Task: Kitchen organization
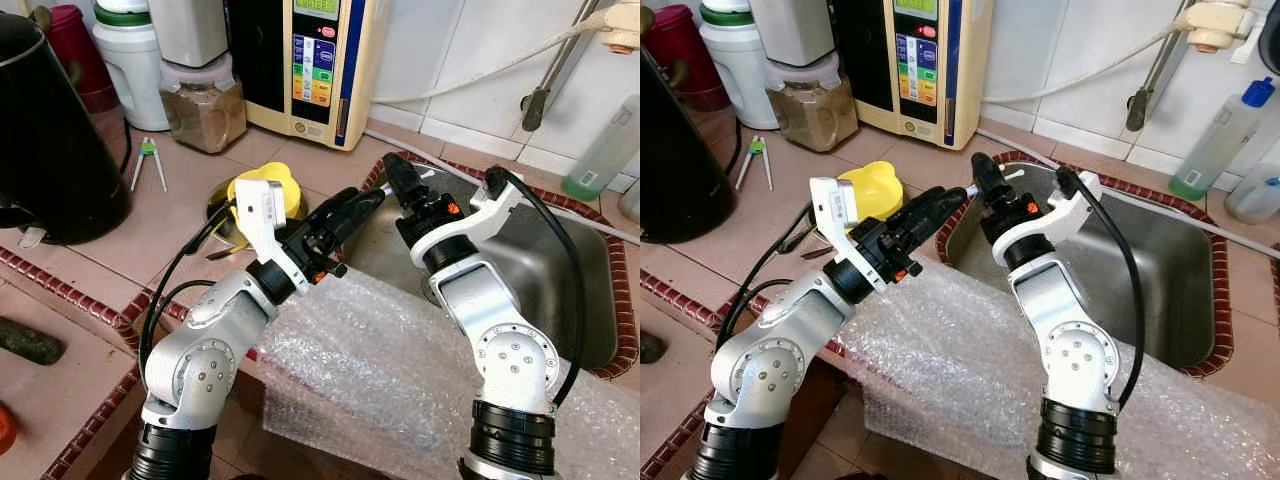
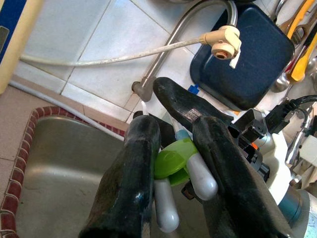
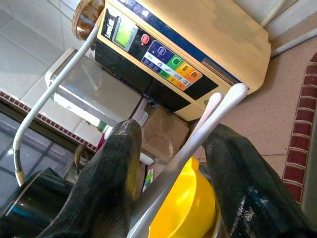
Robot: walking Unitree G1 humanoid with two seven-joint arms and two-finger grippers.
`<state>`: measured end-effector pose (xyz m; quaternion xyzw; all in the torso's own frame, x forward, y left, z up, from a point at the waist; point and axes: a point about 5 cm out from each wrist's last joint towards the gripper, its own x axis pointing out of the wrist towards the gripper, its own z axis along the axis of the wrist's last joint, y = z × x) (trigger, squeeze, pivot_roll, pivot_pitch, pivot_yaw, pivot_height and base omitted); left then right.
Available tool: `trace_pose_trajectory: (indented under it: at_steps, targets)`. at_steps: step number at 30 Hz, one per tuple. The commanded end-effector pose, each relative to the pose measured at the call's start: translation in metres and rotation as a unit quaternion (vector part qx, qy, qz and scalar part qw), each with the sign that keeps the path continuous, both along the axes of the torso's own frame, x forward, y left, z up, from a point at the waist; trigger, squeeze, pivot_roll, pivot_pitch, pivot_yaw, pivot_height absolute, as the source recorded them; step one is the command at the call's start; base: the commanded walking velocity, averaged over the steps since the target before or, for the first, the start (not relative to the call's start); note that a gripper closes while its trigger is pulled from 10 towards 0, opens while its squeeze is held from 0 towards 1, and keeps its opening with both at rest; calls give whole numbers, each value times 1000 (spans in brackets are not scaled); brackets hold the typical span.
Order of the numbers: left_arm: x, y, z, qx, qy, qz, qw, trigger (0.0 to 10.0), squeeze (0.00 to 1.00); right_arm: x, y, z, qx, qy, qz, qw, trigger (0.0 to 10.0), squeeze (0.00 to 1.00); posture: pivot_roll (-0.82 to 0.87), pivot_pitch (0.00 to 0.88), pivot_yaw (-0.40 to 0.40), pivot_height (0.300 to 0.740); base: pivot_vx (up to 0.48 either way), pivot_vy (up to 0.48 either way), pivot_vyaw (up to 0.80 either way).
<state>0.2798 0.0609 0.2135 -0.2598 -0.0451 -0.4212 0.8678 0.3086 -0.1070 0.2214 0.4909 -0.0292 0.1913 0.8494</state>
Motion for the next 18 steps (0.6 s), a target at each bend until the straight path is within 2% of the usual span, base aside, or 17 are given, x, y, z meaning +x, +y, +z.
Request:
trace_pose_trajectory:
  at_steps: [1, 6, 17, 18]
  targets:
    - [-5, -6, 4, 11, -21, -18, 1000, 0, 0, 3, 5, 11, 24, -10, -5, 1000, 0, 0, 10, 85, -49, 740, 0, 0, 0]
    - [-5, -5, 4, 30, -38, -10, 999, 0, 0, 3, 3, 11, 22, -8, -8, 1000, 0, 0, 10, 85, -47, 740, 0, 0, 0]
    - [-5, -4, 2, 43, -46, -7, 998, 0, 0, 3, 4, 10, 26, -7, -10, 1000, 0, 0, 17, 87, -42, 740, 0, 0, 0]
    - [-5, -4, 2, 53, -52, -8, 997, 1412, 0, 3, 4, 10, 28, -7, -11, 1000, 0, 0, 18, 87, -41, 740, 0, 0, 0]
